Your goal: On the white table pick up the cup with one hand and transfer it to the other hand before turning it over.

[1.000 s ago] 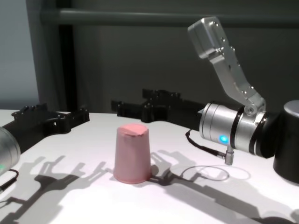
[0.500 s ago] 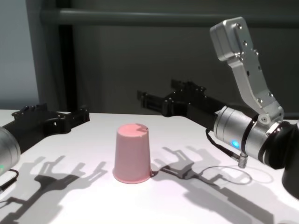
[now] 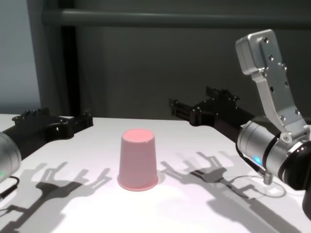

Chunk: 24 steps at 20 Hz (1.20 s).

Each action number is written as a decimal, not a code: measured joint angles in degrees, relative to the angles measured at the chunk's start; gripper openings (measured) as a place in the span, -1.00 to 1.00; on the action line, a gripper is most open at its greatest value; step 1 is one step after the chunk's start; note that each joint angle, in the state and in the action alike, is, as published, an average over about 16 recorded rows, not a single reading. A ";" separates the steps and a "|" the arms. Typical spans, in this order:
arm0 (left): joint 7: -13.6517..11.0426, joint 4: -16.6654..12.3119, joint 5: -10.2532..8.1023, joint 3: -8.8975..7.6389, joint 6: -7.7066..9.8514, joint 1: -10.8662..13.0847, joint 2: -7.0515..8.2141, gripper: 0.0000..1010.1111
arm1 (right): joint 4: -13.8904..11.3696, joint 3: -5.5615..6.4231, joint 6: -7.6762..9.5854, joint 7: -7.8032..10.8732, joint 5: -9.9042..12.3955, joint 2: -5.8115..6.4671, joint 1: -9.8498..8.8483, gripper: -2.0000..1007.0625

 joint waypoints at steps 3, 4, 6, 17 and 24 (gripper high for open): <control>0.00 0.00 0.00 0.00 0.00 0.00 0.00 0.98 | -0.63 0.54 0.29 -2.34 -1.64 -0.07 -0.92 0.99; 0.00 0.00 0.00 0.00 0.00 0.00 0.00 0.98 | -0.87 0.71 0.32 -3.02 -2.16 -0.09 -1.23 0.99; 0.00 0.00 0.00 0.00 0.00 0.00 0.00 0.98 | -1.35 1.05 0.25 -4.26 -3.11 -0.12 -1.89 0.99; 0.00 0.00 0.00 0.00 0.00 0.00 0.00 0.98 | -4.65 2.84 -3.54 -7.75 -6.35 0.08 -6.46 0.99; 0.00 0.00 0.00 0.00 0.00 0.00 0.00 0.98 | -7.22 4.19 -5.75 -9.05 -7.36 0.43 -9.77 0.99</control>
